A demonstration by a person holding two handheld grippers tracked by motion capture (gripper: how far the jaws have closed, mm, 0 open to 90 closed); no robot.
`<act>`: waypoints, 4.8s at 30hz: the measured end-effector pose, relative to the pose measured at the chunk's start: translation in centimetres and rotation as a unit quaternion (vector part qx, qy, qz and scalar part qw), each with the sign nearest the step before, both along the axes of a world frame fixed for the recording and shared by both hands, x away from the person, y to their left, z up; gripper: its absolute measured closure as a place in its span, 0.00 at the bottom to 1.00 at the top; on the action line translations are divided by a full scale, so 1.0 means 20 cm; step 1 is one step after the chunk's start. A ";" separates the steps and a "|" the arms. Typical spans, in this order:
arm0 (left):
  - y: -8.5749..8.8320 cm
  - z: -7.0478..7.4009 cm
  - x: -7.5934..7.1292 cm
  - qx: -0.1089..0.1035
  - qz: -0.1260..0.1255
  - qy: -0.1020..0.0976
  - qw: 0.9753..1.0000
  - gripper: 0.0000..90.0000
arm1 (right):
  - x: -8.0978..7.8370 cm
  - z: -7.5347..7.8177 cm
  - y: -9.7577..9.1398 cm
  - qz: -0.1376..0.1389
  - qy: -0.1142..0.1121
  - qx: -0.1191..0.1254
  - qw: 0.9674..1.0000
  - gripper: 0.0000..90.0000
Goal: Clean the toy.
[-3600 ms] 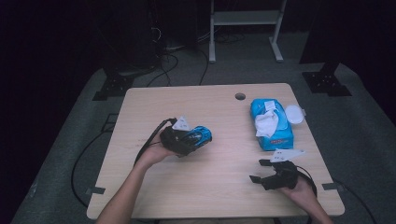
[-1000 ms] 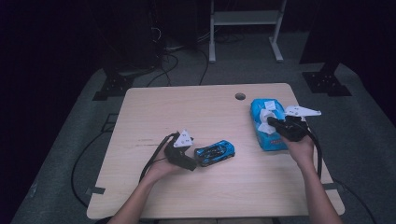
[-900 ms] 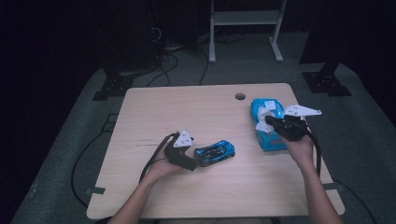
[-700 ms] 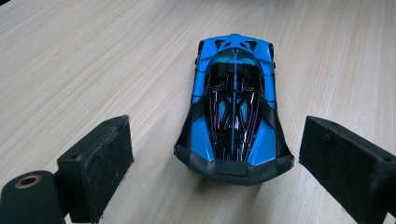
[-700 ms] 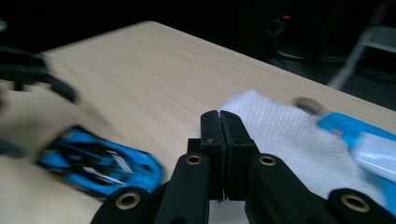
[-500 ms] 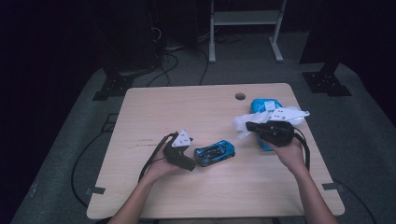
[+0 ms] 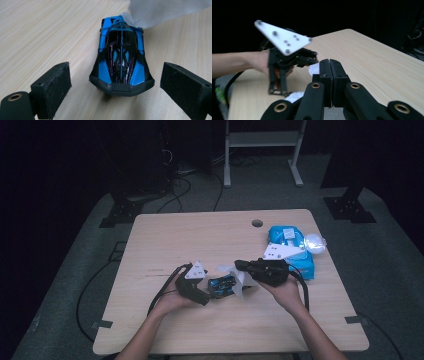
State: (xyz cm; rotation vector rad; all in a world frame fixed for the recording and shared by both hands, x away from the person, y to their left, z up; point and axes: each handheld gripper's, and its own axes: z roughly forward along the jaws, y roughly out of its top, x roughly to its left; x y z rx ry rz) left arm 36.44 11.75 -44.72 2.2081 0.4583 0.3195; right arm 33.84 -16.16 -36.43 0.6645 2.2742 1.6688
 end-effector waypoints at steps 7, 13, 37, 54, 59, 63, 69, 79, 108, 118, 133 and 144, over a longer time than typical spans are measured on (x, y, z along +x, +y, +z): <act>-0.01 -0.02 0.01 0.006 0.000 0.005 1.000 0.10 | 0.13 -0.24 -0.04 -0.036 0.060 -0.051 0.996 0.93; -0.03 -0.04 0.01 0.020 -0.012 0.011 1.000 0.14 | 0.19 -0.37 -0.03 -0.043 0.097 -0.120 0.987 0.76; -0.07 -0.11 0.05 0.041 -0.016 0.045 0.998 0.26 | 0.26 -0.45 -0.10 -0.015 0.178 -0.133 0.975 0.91; -0.08 -0.11 0.05 0.038 -0.019 0.041 0.998 0.26 | 0.17 -0.42 0.12 0.009 0.110 -0.166 0.980 0.87; -0.08 -0.11 0.05 0.041 -0.019 0.039 0.998 0.26 | 0.22 -0.44 0.01 -0.022 0.128 -0.171 0.977 0.89; -0.09 -0.11 0.05 0.040 -0.020 0.038 0.998 0.26 | 0.22 -0.44 -0.02 -0.035 0.130 -0.164 0.977 0.91; -0.09 -0.11 0.04 0.044 -0.020 0.033 0.998 0.26 | 0.16 -0.45 0.14 0.031 0.142 -0.120 0.982 0.92; -0.08 -0.12 0.04 0.045 -0.022 0.032 0.998 0.27 | 0.19 -0.44 0.05 -0.014 0.116 -0.164 0.979 0.92; -0.10 -0.12 0.04 0.041 -0.029 0.031 0.998 0.27 | 0.20 -0.43 0.05 -0.025 0.111 -0.160 0.981 0.92; -0.10 -0.12 0.04 0.042 -0.029 0.031 0.998 0.27 | 0.23 -0.45 -0.02 -0.047 0.119 -0.160 0.979 0.85; -0.09 -0.12 0.04 0.044 -0.030 0.032 0.998 0.27 | 0.28 -0.49 -0.08 -0.053 0.148 -0.113 0.981 0.88; -0.09 -0.12 0.04 0.044 -0.030 0.032 0.998 0.27 | 0.32 -0.45 0.07 -0.043 0.146 -0.109 0.982 0.93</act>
